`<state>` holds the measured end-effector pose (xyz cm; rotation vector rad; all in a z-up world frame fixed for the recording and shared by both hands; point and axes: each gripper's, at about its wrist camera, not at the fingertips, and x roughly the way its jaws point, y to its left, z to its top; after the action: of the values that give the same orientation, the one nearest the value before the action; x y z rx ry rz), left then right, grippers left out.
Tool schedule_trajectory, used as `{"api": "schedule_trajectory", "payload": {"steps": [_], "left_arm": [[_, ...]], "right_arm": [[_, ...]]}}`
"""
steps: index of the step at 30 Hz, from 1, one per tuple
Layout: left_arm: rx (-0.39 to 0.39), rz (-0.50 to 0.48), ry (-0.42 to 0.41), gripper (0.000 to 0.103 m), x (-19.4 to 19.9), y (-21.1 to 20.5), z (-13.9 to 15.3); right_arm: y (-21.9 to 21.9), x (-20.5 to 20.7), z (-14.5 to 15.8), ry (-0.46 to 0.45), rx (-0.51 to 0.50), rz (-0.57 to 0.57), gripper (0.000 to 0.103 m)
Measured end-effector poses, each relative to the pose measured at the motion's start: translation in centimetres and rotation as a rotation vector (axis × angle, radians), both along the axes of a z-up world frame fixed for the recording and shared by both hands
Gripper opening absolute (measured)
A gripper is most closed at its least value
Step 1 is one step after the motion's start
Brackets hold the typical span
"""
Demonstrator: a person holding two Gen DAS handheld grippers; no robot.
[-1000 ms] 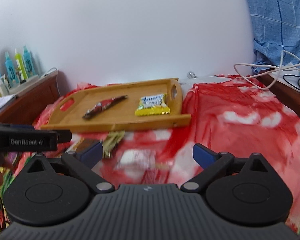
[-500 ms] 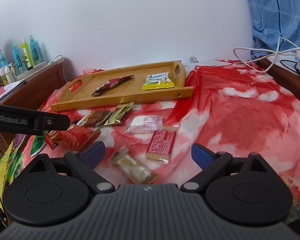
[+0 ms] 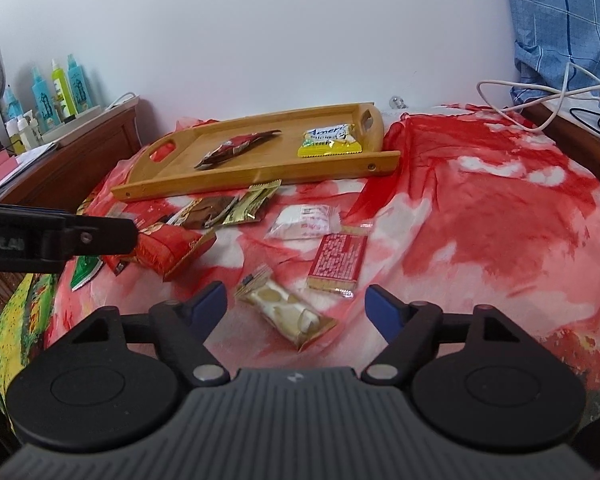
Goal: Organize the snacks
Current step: 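Move both tools back toward the remaining snacks on the bed, then grasp the red peanut bag with the left gripper while the right gripper grasps the clear pastry pack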
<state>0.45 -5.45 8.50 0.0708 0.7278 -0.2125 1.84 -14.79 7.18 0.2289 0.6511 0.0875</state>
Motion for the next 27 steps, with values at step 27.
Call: {"api": "schedule_trajectory", "payload": {"steps": [27], "left_arm": [[0.02,0.033,0.033,0.09,5.8,-0.1,-5.4]], "right_arm": [[1.6,1.4,-1.0,0.047,-0.029,0.046,0.055]]}}
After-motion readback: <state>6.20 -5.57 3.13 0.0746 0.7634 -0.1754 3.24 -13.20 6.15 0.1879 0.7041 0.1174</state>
